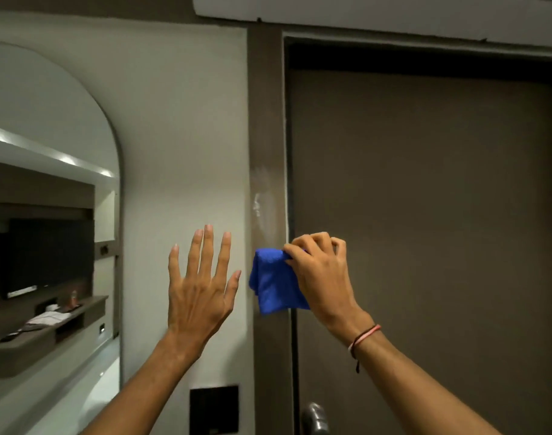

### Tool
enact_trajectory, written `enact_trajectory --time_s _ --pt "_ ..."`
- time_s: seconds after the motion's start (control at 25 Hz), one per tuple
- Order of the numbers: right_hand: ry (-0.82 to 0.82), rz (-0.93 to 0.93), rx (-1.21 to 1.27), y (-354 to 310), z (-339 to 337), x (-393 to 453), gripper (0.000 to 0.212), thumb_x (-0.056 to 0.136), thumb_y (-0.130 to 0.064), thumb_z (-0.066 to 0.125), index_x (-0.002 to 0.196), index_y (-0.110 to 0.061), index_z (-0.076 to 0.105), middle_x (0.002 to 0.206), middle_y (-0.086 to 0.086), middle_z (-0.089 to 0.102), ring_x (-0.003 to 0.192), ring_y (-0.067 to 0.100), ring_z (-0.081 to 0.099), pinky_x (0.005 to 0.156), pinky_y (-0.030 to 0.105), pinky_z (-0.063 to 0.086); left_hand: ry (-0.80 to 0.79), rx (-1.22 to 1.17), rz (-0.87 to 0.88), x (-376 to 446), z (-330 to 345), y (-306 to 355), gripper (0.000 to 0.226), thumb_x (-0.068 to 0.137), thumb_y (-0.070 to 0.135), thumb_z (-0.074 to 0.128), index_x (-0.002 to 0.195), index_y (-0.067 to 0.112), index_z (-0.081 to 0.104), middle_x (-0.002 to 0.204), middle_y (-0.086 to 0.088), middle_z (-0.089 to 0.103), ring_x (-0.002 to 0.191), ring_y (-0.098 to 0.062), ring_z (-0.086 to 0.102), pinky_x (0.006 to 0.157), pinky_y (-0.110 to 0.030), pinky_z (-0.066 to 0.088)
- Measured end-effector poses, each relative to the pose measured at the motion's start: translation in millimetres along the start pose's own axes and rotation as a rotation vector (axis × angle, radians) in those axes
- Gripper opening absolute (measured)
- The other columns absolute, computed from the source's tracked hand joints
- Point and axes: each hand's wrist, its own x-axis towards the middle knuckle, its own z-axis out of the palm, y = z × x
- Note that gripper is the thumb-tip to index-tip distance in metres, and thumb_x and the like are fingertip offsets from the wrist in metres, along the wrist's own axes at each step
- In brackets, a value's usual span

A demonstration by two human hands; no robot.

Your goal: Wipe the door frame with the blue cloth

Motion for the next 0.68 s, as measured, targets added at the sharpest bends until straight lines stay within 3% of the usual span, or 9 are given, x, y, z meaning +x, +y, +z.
enact_trajectory --time_s 0.12,0.28,0.4,0.52,0.6,0.68 --pt "-0.018 0.045 -0.052 -21 38 18 0.025 0.081 -0.023 0.084 0.102 -0.024 0.071 0.104 -0.004 0.07 0.093 0.022 0.063 0.081 0.041 0.049 -0.016 0.021 -0.014 20 27 -23 0.071 0.103 0.052 0.025 0.163 0.015 0.027 0.17 -0.022 0.023 0.156 -0.039 0.025 0.121 -0.067 0.03" --pt "0.134 0.057 -0.07 -31 72 8 0.027 0.074 -0.015 0.087 0.097 -0.015 0.074 0.102 0.005 0.074 0.09 0.026 0.071 0.084 0.044 0.057 0.003 -0.024 0.011 14 69 -24 0.07 0.104 0.052 0.025 0.164 0.016 0.02 0.171 -0.021 0.017 0.158 -0.036 0.019 0.122 -0.066 0.03" --pt "0.205 -0.071 -0.08 -28 90 -2 0.027 0.076 -0.008 0.087 0.101 -0.005 0.078 0.108 0.013 0.078 0.104 0.033 0.075 0.098 0.049 0.059 0.039 -0.049 0.033 3 93 -18 0.071 0.106 0.053 0.029 0.165 0.016 0.017 0.172 -0.021 0.015 0.159 -0.037 0.014 0.124 -0.065 0.026" --pt "0.194 -0.079 0.004 -24 105 -15 0.043 0.091 0.001 0.071 0.133 0.005 0.063 0.14 0.022 0.063 0.134 0.035 0.059 0.119 0.047 0.041 0.106 -0.066 0.028 1 112 -17 0.071 0.107 0.053 0.031 0.165 0.018 0.014 0.172 -0.021 0.013 0.16 -0.036 0.011 0.126 -0.065 0.02" --pt "0.103 -0.01 0.092 -29 107 -16 0.056 0.106 -0.024 0.05 0.155 0.0 0.036 0.164 0.018 0.033 0.154 0.028 0.033 0.13 0.041 0.021 0.153 -0.073 0.039 0 121 -18 0.071 0.106 0.053 0.032 0.166 0.019 0.013 0.173 -0.02 0.012 0.161 -0.035 0.009 0.127 -0.064 0.016" --pt "0.009 0.052 0.066 -36 113 -13 0.075 0.106 -0.055 0.027 0.162 -0.007 0.018 0.172 0.014 0.011 0.161 0.025 0.01 0.133 0.04 0.005 0.154 -0.075 0.039 1 124 -19 0.074 0.105 0.056 0.032 0.166 0.019 0.012 0.173 -0.02 0.013 0.161 -0.035 0.009 0.128 -0.063 0.013"
